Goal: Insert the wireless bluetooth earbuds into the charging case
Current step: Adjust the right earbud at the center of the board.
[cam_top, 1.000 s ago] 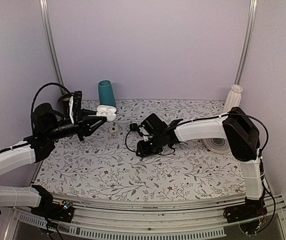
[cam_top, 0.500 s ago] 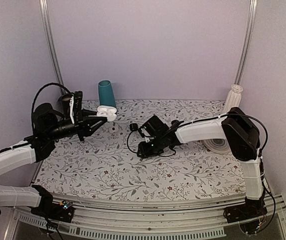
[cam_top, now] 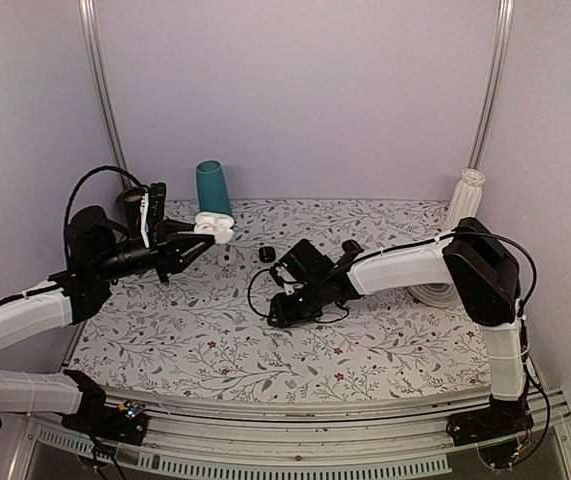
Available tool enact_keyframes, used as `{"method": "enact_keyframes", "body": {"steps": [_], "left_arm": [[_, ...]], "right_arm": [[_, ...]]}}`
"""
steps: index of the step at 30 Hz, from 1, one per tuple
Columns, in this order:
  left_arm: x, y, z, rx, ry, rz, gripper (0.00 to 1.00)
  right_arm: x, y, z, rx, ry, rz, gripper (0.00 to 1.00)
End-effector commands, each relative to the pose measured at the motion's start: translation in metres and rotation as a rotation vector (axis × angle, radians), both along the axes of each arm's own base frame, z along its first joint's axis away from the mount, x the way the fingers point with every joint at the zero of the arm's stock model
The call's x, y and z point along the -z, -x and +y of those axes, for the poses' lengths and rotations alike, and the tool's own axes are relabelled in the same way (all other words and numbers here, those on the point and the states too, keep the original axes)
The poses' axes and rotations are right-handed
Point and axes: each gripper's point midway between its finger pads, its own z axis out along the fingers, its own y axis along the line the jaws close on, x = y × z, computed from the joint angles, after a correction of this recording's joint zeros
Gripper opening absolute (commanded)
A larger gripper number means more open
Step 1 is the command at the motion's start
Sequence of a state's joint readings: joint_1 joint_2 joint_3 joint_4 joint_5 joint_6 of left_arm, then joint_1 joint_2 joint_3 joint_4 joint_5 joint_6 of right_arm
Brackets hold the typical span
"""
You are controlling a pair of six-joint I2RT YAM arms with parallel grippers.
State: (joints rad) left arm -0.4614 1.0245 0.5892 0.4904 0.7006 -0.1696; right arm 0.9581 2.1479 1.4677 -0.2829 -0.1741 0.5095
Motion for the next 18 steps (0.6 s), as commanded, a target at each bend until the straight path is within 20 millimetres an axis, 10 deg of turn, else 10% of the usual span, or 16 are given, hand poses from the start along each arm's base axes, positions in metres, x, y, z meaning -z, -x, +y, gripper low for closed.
{"method": "enact_keyframes", "body": {"steps": [1,18], "left_arm": [[0.003,-0.002,0.002,0.0,0.004,0.005,0.0],[0.002,-0.001,0.001,0.009,0.009,0.007,0.0]], "right_arm": [[-0.027,0.001,0.016,-0.023,-0.09,-0.007,0.42],[-0.05,-0.038,-0.01,0.018,-0.125,-0.046,0.42]]}}
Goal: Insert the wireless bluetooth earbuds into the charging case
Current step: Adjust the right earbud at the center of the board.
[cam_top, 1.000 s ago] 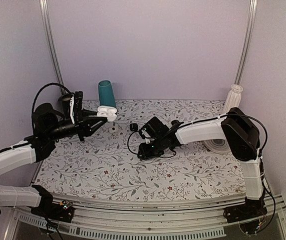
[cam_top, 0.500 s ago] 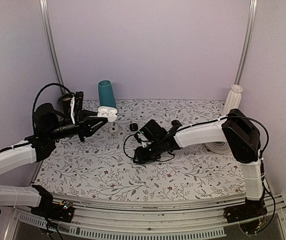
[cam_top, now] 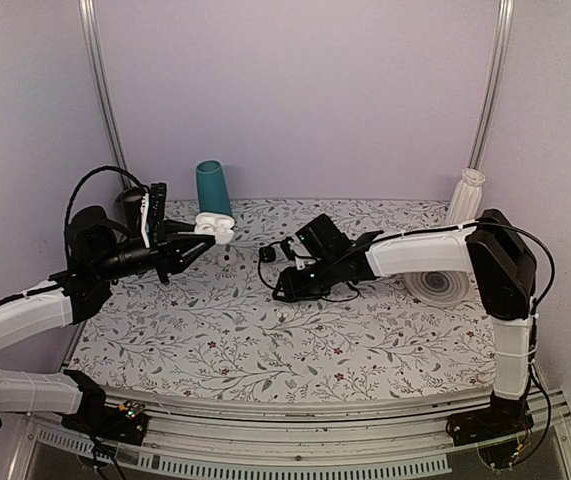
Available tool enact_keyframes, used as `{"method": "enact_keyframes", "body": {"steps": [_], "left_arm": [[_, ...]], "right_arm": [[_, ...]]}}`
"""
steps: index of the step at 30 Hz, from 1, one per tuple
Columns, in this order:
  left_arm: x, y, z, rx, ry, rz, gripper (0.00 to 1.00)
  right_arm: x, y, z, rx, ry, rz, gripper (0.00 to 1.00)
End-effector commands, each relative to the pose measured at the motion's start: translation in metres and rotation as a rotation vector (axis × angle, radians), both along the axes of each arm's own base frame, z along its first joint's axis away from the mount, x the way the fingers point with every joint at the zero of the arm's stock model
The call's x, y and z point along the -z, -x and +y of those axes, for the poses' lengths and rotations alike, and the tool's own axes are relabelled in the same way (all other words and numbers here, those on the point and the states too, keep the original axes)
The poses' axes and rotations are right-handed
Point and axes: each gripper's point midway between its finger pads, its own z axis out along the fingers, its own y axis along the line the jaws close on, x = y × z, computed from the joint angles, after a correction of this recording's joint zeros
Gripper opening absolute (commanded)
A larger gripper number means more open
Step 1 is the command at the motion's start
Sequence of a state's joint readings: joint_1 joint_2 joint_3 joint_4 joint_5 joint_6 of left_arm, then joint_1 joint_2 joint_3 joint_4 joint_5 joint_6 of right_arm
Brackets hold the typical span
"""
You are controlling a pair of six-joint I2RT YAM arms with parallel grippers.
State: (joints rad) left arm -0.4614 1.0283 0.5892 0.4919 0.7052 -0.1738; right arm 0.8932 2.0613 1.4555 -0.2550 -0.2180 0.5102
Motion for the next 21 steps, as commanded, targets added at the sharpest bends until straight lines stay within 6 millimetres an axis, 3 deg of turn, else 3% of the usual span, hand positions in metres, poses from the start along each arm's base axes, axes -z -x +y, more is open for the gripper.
{"method": "enact_keyframes", "body": {"steps": [1,6,11,21], "left_arm": [[0.001,-0.001,0.002,0.004,0.008,0.002,0.0],[0.001,-0.001,0.002,0.001,0.008,-0.001,0.0],[0.0,0.0,0.003,0.0,0.009,-0.003,0.0],[0.0,0.0,0.002,0.001,0.009,-0.003,0.0]], "right_arm": [[0.0,-0.013,0.002,-0.033,-0.018,-0.007,0.42],[0.017,-0.02,0.008,-0.047,0.008,0.005,0.42],[0.034,-0.033,-0.006,0.011,0.083,-0.021,0.37],[0.048,-0.026,-0.018,-0.042,0.146,-0.069,0.35]]}}
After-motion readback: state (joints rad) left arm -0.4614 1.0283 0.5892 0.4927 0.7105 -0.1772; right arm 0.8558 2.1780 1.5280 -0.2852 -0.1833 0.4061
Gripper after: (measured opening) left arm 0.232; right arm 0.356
